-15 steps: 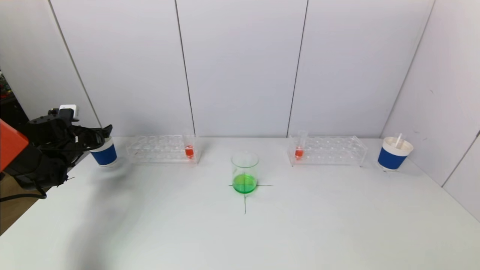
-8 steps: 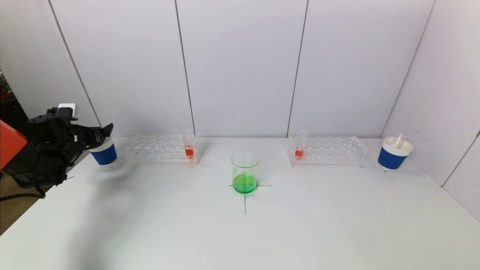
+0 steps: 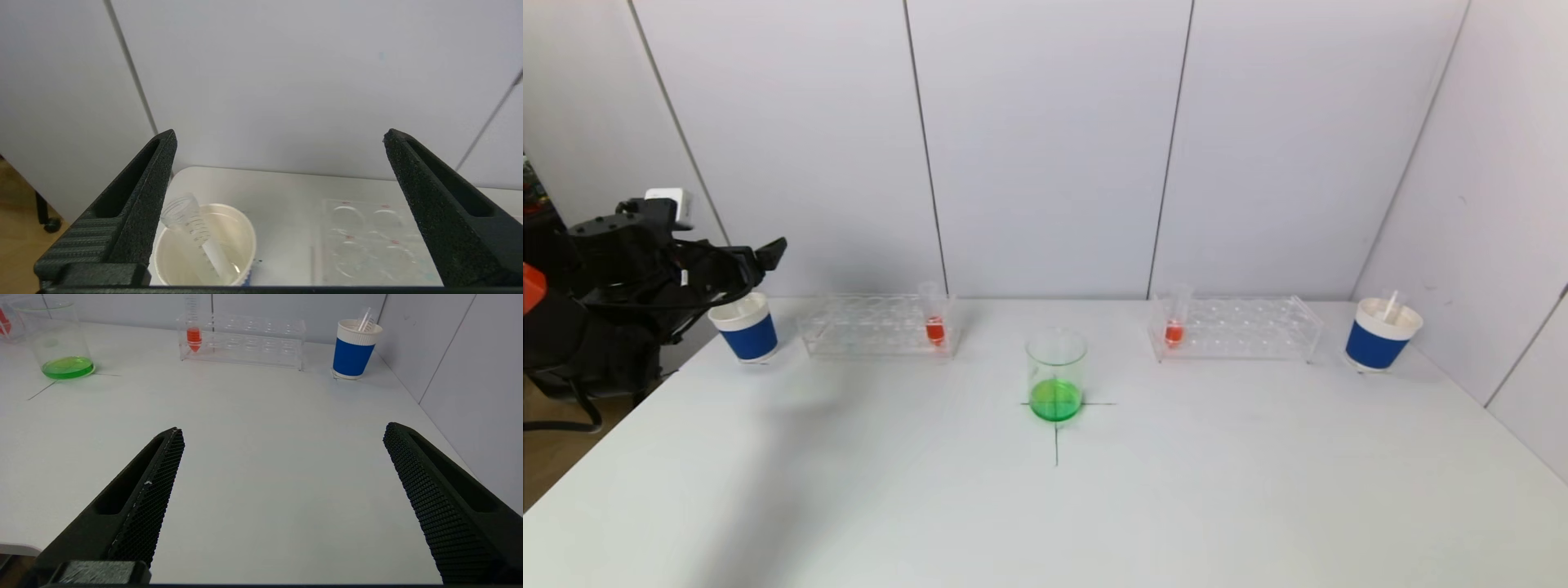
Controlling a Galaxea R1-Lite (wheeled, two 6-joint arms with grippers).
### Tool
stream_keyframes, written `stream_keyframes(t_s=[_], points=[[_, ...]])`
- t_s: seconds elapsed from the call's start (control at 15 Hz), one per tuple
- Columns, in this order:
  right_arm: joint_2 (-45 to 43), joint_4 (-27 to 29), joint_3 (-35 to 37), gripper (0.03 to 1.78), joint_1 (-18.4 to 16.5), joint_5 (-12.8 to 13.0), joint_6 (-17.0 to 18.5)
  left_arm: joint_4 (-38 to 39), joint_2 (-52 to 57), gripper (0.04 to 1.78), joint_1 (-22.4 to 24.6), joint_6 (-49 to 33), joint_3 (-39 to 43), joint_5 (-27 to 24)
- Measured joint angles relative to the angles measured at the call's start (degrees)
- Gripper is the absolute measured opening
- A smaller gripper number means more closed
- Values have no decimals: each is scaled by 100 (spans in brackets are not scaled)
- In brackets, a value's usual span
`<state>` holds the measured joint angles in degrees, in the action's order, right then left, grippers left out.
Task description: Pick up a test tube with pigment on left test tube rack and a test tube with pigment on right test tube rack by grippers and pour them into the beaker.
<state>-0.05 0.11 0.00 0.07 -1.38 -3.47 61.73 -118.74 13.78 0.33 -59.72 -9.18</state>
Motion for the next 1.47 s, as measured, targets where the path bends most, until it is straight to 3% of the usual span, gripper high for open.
stream_keyframes(t_s=[0.33, 0.67, 1.2, 1.47], points=[[0, 0, 0, 177, -2, 0, 0, -115, 1692, 176, -680, -11, 1198, -52], [0, 0, 0, 177, -2, 0, 0, -746, 3834, 176, -1265, 99, 2640, 48], [0, 0, 0, 177, 0, 0, 0, -1898, 7270, 176, -1441, 532, 5292, 666], [0, 0, 0, 177, -2, 1, 0, -3056, 8699, 176, -1465, 560, 5878, 1100]])
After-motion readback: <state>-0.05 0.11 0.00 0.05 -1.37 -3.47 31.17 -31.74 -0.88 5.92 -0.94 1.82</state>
